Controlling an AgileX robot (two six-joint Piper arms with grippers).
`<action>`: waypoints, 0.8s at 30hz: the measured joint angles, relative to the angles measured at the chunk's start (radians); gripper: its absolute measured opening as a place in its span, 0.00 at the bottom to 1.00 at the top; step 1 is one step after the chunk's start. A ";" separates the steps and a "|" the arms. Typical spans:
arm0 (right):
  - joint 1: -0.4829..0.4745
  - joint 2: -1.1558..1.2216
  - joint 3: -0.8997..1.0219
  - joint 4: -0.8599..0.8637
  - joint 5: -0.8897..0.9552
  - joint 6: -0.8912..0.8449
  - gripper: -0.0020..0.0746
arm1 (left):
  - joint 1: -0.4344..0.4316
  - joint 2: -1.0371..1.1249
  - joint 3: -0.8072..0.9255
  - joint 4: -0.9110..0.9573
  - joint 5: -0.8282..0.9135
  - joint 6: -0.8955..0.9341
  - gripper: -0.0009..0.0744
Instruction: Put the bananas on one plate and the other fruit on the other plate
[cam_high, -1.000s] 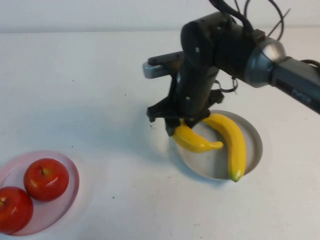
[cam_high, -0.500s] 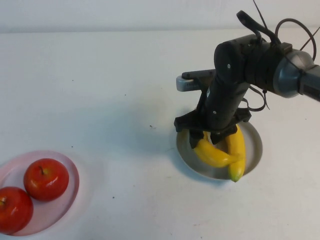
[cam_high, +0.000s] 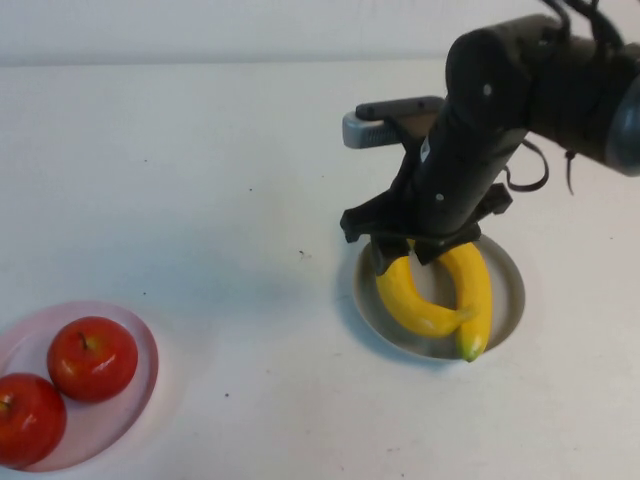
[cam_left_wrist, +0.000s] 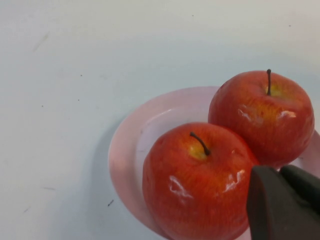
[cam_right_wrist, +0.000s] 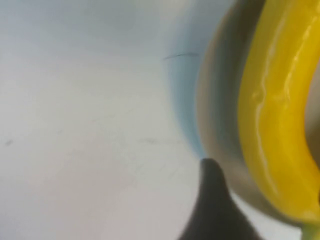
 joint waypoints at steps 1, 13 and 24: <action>0.009 -0.033 0.000 -0.006 0.017 -0.013 0.48 | 0.000 0.000 0.000 0.000 0.000 0.000 0.02; 0.044 -0.413 0.202 -0.028 0.079 -0.093 0.02 | 0.000 0.000 0.000 0.000 0.000 0.000 0.02; 0.044 -0.786 0.617 -0.028 0.019 -0.086 0.01 | 0.000 0.000 0.000 0.002 0.000 0.000 0.02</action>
